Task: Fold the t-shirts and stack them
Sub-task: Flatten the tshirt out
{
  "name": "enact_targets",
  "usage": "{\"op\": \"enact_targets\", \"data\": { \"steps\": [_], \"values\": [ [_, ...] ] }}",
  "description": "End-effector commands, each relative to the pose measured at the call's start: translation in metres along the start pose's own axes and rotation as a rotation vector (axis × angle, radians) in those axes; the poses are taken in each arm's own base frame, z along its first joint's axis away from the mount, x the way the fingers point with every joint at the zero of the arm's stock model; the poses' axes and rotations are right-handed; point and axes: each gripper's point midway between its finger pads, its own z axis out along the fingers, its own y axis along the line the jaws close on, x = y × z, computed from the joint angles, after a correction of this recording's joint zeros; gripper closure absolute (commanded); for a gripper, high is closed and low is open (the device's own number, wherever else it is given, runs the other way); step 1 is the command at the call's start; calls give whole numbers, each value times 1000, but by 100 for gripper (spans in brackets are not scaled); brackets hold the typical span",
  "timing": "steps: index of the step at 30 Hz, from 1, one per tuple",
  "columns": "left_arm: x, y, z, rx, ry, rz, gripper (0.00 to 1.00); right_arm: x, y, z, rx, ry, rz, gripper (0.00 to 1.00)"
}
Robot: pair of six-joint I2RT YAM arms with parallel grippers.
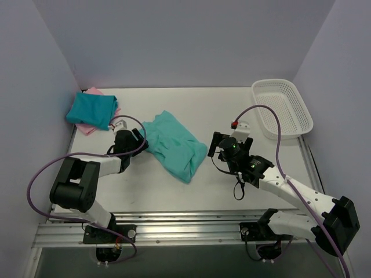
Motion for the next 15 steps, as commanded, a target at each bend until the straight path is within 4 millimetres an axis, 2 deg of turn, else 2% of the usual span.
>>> {"op": "enact_targets", "data": {
  "steps": [1,3,5,6,8,9,11,15],
  "values": [
    [-21,-19,5,69,-62,-17,25,0,-6,2,31,-17,-13,0],
    [-20,-18,6,64,-62,-14,27,0,-6,2,31,-17,-13,0],
    [-21,-18,8,61,-62,-13,33,0,-6,2,30,-19,-13,0],
    [-22,-20,9,63,-65,-15,46,-1,-6,2,30,-21,-12,0],
    [-19,-19,12,61,-53,-15,58,0,-7,3,35,-22,-14,0],
    [-19,-20,14,59,-48,-18,74,-1,-7,3,38,-23,-15,0],
    [-16,-19,19,48,-30,-21,96,0,-8,3,42,-23,-17,0],
    [-16,-22,22,56,-30,-29,98,1,-9,4,43,-24,-18,0]
  ]
}}
